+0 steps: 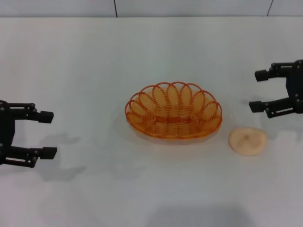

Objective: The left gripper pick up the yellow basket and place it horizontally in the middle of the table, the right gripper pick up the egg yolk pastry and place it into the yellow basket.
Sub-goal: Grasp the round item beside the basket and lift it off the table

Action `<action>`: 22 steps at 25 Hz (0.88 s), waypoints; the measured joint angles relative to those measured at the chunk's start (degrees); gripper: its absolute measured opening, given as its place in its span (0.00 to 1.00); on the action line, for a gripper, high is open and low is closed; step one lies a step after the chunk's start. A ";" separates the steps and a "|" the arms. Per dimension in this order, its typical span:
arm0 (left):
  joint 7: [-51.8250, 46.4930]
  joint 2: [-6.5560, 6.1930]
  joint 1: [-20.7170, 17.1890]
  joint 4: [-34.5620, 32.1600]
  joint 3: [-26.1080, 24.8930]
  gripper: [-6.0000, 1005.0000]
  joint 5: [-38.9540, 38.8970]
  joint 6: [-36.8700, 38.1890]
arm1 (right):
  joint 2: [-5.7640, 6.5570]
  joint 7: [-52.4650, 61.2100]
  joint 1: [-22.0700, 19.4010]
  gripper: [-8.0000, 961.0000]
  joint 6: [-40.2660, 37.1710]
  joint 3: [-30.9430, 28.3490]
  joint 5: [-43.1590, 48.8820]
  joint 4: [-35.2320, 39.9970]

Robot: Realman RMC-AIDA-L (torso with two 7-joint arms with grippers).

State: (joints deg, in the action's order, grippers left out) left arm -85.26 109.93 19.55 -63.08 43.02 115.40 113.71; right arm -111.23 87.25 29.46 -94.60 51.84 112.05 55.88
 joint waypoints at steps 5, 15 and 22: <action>-0.09 2.02 -3.93 -8.07 -0.01 0.80 -0.38 0.10 | 0.95 3.54 1.64 0.89 -3.56 -0.44 4.09 1.51; 8.05 5.75 -5.79 -9.81 0.60 0.80 0.30 -1.27 | 0.20 16.21 9.46 0.89 -8.98 2.52 21.25 6.10; 9.96 6.11 -2.09 -3.41 1.36 0.80 2.72 -5.01 | -2.59 17.78 11.55 0.88 -5.01 7.01 28.35 5.78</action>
State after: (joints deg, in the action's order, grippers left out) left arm -75.30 116.04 17.46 -66.49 44.38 118.12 108.70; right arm -113.82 105.03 41.01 -99.61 58.84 140.40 61.66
